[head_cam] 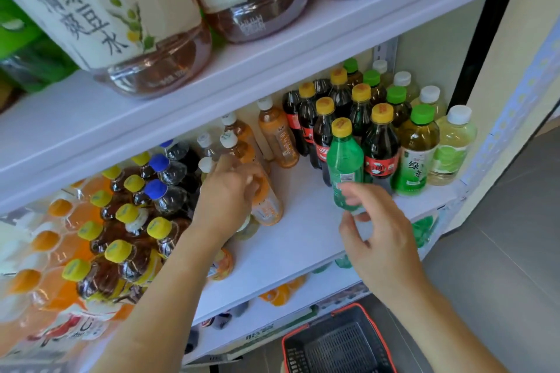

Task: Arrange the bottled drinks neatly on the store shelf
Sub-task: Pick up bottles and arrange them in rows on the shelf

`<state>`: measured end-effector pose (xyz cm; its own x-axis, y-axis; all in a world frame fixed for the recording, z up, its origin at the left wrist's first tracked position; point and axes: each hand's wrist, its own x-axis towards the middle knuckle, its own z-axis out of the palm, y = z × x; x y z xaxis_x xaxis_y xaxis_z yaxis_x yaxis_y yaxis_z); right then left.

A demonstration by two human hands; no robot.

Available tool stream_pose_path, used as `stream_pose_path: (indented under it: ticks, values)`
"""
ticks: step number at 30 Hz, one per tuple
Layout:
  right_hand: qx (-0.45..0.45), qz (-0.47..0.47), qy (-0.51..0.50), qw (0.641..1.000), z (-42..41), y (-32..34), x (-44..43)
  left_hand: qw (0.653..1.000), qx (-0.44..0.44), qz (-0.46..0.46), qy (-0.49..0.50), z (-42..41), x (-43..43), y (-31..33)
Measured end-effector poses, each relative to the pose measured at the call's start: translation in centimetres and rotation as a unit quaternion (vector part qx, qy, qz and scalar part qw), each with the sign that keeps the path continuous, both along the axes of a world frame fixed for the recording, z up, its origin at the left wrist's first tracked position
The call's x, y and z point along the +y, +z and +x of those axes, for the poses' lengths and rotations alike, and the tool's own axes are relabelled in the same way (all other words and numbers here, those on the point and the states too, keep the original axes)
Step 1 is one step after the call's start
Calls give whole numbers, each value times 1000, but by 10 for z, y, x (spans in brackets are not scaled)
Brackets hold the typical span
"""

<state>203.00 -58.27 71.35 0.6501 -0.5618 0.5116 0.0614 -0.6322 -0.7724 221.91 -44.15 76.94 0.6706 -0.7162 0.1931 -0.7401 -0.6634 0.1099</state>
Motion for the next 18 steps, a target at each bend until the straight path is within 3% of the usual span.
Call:
stream_pose_path:
  ticks: [3,7,9,11,13,18]
  values:
    - [20,126,46,991,-6,-15,17,995,75,-64,-32,-19,8,5]
    - [56,314,82,944,-17,-24,17,974,107,-199,-15,-51,15,27]
    - [102,446,105,883,-24,-22,10,943,164,-290,-9,-64,17,43]
    - [131,588,175,779,-35,-15,4,914,193,-358,-3,-74,19,54]
    - [129,646,234,714,-47,-4,3,890,213,-403,18,-83,20,57]
    - [115,618,250,736,-70,14,7,822,315,-466,85,-95,24,48]
